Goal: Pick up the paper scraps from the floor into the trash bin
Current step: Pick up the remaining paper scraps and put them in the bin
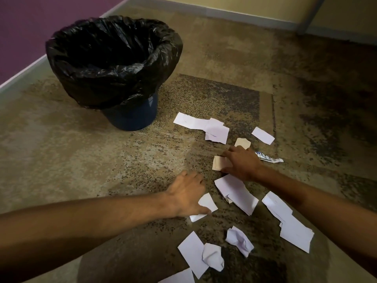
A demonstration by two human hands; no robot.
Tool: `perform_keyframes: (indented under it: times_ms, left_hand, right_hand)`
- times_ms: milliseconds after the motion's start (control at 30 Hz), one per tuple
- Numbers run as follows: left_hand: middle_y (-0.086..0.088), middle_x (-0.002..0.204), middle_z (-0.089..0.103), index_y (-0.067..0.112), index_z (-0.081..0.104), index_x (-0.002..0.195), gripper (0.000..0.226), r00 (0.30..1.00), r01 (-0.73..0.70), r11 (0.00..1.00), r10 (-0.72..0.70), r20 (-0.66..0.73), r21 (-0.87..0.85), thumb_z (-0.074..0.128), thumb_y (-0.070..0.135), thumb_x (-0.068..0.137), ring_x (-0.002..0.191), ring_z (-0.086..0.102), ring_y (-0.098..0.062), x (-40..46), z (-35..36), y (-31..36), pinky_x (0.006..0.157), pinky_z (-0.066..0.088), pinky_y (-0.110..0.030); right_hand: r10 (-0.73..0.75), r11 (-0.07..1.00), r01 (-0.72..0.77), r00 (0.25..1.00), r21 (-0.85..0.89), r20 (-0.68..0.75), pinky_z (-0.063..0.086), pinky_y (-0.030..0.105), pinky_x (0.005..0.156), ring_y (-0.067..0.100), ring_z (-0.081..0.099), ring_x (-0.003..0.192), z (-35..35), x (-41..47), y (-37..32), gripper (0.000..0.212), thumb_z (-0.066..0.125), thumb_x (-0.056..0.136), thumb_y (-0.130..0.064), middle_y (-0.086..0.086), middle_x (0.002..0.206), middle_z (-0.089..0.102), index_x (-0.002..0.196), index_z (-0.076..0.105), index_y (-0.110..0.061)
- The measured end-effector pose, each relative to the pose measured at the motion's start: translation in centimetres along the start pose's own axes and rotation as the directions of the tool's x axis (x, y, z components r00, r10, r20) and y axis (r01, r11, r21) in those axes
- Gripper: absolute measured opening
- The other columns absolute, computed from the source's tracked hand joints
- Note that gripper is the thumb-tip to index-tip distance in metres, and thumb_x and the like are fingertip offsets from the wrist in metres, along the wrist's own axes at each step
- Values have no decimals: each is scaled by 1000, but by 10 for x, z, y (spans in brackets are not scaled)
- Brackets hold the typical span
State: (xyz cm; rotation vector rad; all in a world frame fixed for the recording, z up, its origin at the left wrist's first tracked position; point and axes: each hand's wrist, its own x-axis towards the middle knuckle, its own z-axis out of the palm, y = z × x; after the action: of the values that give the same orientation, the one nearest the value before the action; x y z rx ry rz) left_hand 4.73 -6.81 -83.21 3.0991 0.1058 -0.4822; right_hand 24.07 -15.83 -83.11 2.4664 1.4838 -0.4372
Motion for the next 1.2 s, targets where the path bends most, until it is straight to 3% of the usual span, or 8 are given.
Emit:
perform_keyframes:
  times_ms: [200,300,433,633,733,900,1100,1200]
  left_hand:
    - [-11,127,48,4,55,125,67,1000,-16,1000,16,-16,-7,53,60,87,119,43,-27,0,7,9,98,37,-42]
    - [-10,127,46,6,50,125,55,1000,-28,990,26,-15,-140,60,45,88,120,43,-27,-3,10,12,99,36,-39]
    - [-7,124,44,9,51,119,39,1000,-3,934,13,26,-358,65,25,86,113,47,-25,-7,12,12,85,40,-36]
    - [-10,135,34,5,40,135,66,999,1,957,12,41,-291,67,37,84,123,35,-27,-13,13,12,96,42,-40]
    - [-12,137,33,3,43,132,61,998,8,975,5,61,-220,69,29,84,126,33,-28,-13,10,15,97,42,-40]
    - [-10,127,37,6,50,121,59,997,27,958,-4,80,-286,81,22,72,119,37,-25,-7,12,14,90,46,-38]
    - [-10,124,39,8,53,114,46,997,55,945,-35,68,-323,75,16,75,118,36,-25,-6,13,17,86,43,-37]
    - [-12,120,47,7,51,112,38,998,45,914,-20,65,-403,70,17,80,111,46,-28,-7,6,15,80,41,-37]
  right_hand:
    - [13,995,-11,1000,99,-20,35,44,101,24,43,126,0,1,0,57,70,83,-44,4,136,49,129,46,-20]
    - [34,977,-20,998,213,-61,33,41,97,24,49,120,-5,1,-1,42,72,83,-37,2,129,59,117,52,-20]
    - [51,951,-20,995,309,-90,36,40,97,25,58,113,-9,2,1,28,69,86,-31,2,118,68,111,59,-22]
    - [58,916,8,987,401,-153,47,44,93,22,64,103,-23,3,-2,18,68,86,-25,1,107,72,104,68,-23]
    - [48,912,29,983,410,-176,51,43,90,22,66,100,-29,1,-3,19,68,86,-24,1,105,74,105,70,-22]
    - [44,913,45,977,407,-207,53,39,87,21,68,99,-34,-2,-5,22,67,87,-23,2,107,74,109,71,-21]
    - [52,897,49,975,440,-215,54,42,87,22,68,100,-39,-2,-3,21,67,87,-21,3,108,74,108,72,-21]
    - [48,884,56,977,464,-210,54,42,86,22,67,98,-42,-2,-2,18,68,86,-21,4,106,74,104,73,-19]
